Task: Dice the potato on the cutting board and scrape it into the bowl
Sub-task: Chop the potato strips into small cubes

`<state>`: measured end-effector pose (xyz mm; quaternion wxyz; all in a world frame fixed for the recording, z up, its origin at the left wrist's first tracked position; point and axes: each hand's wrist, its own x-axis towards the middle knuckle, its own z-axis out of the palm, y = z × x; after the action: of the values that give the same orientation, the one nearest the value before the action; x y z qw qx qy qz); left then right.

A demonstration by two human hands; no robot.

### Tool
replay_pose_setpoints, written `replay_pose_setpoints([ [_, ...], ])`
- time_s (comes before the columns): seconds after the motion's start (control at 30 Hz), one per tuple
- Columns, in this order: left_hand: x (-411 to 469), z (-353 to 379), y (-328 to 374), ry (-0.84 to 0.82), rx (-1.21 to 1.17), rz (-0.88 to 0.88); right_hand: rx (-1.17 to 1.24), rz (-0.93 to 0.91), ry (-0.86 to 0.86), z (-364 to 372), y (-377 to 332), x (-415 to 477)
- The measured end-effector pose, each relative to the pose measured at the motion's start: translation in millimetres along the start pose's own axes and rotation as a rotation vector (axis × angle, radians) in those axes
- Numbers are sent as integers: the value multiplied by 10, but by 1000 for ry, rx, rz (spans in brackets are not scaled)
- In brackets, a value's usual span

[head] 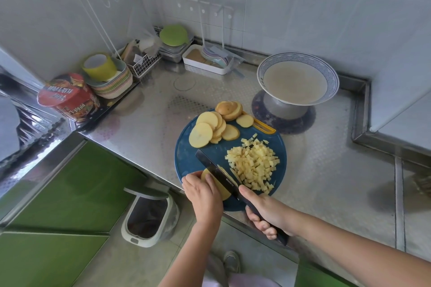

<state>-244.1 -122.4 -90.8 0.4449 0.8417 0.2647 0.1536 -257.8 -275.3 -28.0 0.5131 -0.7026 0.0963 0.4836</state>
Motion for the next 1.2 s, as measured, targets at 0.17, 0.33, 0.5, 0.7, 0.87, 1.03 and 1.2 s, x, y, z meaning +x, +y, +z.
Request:
replay_pose_setpoints([
  [0.17,12,3,-17,13,27,46,-47,28,24,46,-14,19],
  [0.33,28,12,-37,9,58,102,-79,65,21,63,-41,34],
  [0.5,18,38,-64,14,71,130,-94,113,4,55,-76,69],
  [0.7,23,50,-68,25,51,124,-143,107,58,149,-71,196],
  [0.87,12,51,-64,10,40,91,-112,80,92,172,-15,229],
  [1.03,19,8,-65,-37,9,37,12,55,45,87,35,217],
  [1.2,18,-38,-19,-57,-13,-17,131,31,-19,39,88,199],
])
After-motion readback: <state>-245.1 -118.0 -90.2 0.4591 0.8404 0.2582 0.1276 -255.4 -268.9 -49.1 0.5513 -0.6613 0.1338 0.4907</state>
